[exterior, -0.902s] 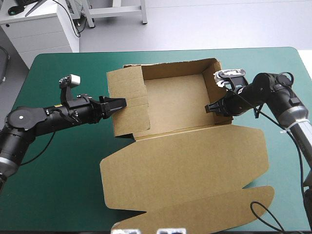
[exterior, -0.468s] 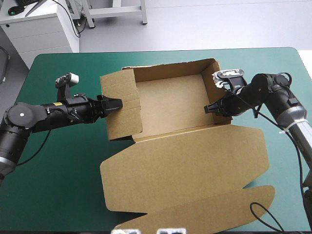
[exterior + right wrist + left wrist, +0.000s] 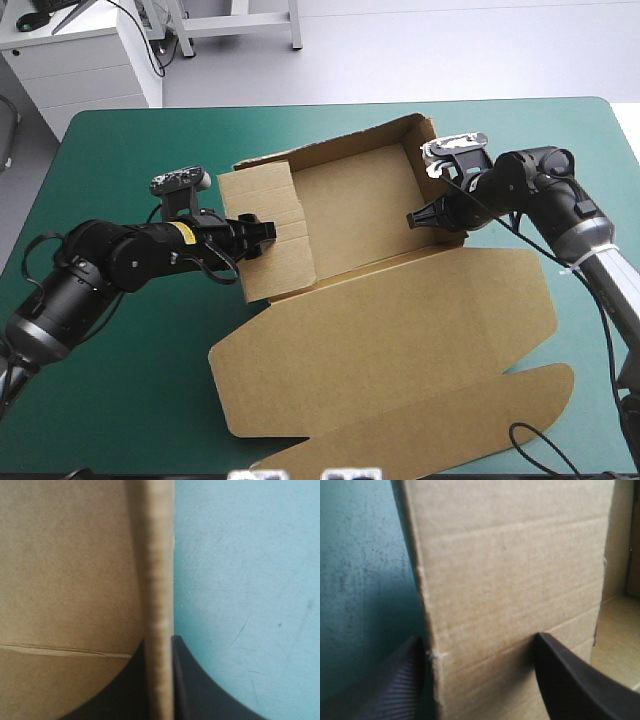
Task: Fold the box
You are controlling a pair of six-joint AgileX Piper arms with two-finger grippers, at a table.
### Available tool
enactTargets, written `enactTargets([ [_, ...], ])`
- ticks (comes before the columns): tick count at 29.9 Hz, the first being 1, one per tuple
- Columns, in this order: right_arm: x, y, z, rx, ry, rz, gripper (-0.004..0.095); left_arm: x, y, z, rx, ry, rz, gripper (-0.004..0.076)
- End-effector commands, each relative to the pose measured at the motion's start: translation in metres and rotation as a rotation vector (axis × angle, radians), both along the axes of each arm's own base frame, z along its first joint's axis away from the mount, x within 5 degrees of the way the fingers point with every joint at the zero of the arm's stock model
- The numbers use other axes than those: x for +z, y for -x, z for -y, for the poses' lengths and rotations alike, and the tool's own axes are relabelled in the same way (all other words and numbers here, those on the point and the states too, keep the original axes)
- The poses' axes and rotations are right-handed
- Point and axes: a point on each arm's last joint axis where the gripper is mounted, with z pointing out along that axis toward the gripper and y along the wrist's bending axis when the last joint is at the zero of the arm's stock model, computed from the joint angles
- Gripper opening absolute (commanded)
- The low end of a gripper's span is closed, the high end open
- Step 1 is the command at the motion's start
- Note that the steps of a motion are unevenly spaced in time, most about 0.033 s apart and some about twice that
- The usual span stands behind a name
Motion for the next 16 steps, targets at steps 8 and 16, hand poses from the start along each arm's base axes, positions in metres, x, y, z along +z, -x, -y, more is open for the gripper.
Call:
enactTargets([
  [8, 0.043, 0.01, -0.006, 0.009, -0.091, 0.129, -0.0011, -0.006, -0.007, 0.037, 0.106, 0.002, 0.002, 0.0453],
  [16, 0.046, 0.014, -0.009, 0.028, -0.06, 0.157, -0.0011, 0.004, -0.003, 0.046, 0.103, 0.045, 0.05, 0.0453],
])
